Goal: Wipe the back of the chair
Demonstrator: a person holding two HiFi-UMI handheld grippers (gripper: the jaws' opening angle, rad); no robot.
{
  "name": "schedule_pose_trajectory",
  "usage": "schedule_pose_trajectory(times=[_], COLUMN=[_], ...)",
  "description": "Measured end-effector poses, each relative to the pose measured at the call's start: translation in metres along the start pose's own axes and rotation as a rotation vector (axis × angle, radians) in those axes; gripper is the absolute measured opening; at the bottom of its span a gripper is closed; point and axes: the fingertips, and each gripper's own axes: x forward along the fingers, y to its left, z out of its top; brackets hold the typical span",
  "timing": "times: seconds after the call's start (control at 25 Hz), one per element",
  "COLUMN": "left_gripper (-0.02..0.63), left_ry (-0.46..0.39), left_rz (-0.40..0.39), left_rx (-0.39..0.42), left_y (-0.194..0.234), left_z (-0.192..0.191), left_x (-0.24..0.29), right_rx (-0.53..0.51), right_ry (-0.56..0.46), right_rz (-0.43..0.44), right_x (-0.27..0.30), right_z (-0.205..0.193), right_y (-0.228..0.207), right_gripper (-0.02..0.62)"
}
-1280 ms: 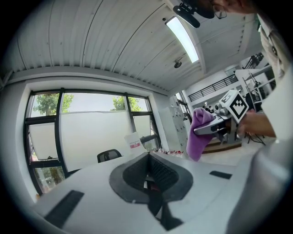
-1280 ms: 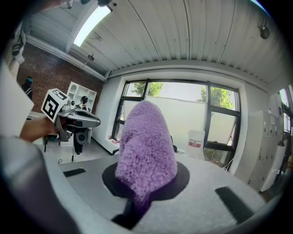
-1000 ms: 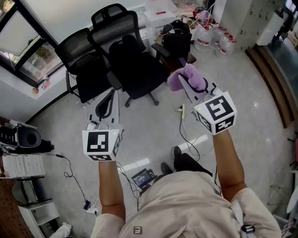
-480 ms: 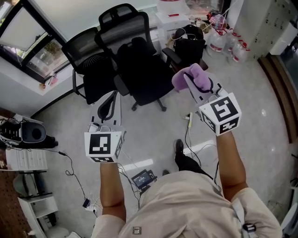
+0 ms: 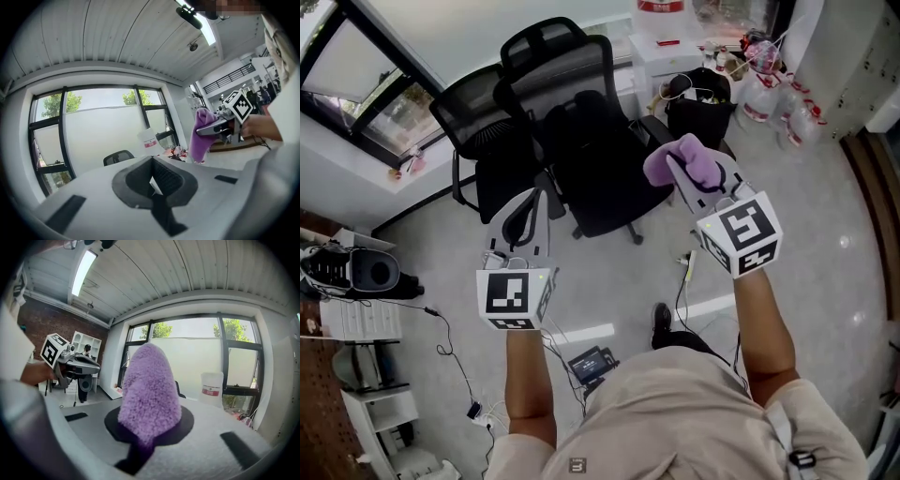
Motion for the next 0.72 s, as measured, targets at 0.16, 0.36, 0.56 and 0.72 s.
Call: schedule_pose_trajectory(times=[0.16,0.36,0.56,0.72], left_gripper=[0.006,0.006,0.006,0.006], left_ry=[0.016,0.029,0.033,0.018], left_rz=[0.010,0.032,0.046,0.052], left_rx=[0.001,0.010,0.021,0.023], left_y=[0.003,0.009,0.016,0.026], left_z=[0.001,0.003,0.005,0.010], left_x=[0.040,0.075,0.100,0.117], right_rx=[0.012,0.022,0.030,0.027], right_ry=[0.000,0.001,-0.008,-0.011], right_rz=[0.022,0.049,0.056,0.055], right_x=[0.026,0.051,0.066,0.078], right_z=[-0.007,-0.015,-0.018,-0.016], right_y=[-0.030,-0.057,-0.076,-0.085], right_gripper=[0.017,0.017,0.017,0.017])
